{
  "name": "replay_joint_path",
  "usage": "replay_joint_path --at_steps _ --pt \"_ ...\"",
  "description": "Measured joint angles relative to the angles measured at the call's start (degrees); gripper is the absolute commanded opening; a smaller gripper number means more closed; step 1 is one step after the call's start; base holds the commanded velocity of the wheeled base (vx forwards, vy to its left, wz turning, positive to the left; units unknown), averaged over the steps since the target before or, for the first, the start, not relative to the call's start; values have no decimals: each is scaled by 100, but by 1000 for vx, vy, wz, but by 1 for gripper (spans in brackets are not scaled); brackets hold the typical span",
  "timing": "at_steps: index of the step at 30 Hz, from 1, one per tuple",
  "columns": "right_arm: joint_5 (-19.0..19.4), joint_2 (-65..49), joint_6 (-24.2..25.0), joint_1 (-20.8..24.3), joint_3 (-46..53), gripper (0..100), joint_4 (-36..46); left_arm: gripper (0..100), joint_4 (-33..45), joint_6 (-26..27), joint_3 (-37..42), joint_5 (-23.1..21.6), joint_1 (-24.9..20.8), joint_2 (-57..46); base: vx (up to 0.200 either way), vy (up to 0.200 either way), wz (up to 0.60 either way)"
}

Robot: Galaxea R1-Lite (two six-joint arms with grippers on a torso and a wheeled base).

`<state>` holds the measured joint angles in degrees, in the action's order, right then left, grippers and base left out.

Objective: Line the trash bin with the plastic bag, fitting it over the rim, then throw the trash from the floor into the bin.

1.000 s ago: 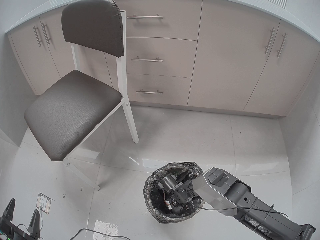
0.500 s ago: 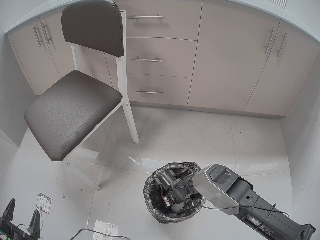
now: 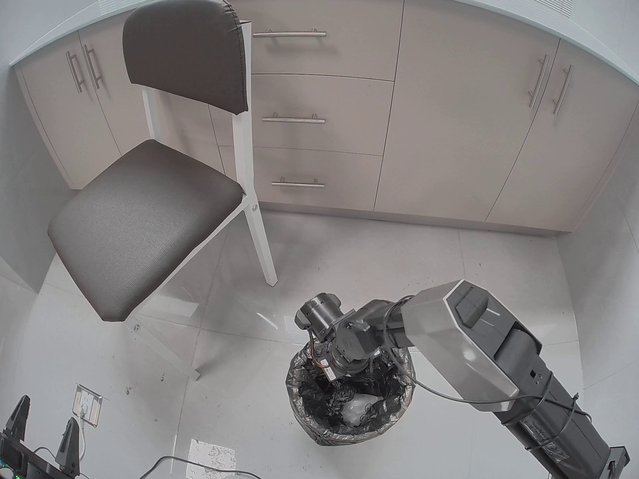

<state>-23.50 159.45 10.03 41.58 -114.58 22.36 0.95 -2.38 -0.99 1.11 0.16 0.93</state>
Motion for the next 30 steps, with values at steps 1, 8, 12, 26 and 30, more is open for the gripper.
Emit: replay_joint_path --at_steps 1,8,12,26,30 --pt "-66 -101 -68 11 0 0 57 100 0 2 -2 0 0 0 0 0 0" --pt "-725 -1036 -780 124 0 0 383 100 0 4 -2 0 0 0 0 0 0" --pt "-1134 -1718 -1147 255 0 0 585 100 0 4 -2 0 0 0 0 0 0" --pt "-2044 -4865 -1758 601 -2 0 3326 100 2 2 -2 0 0 0 0 0 0" --pt "-2086 -5851 -1830 199 -5 0 4379 100 2 2 -2 1 0 0 0 0 0"
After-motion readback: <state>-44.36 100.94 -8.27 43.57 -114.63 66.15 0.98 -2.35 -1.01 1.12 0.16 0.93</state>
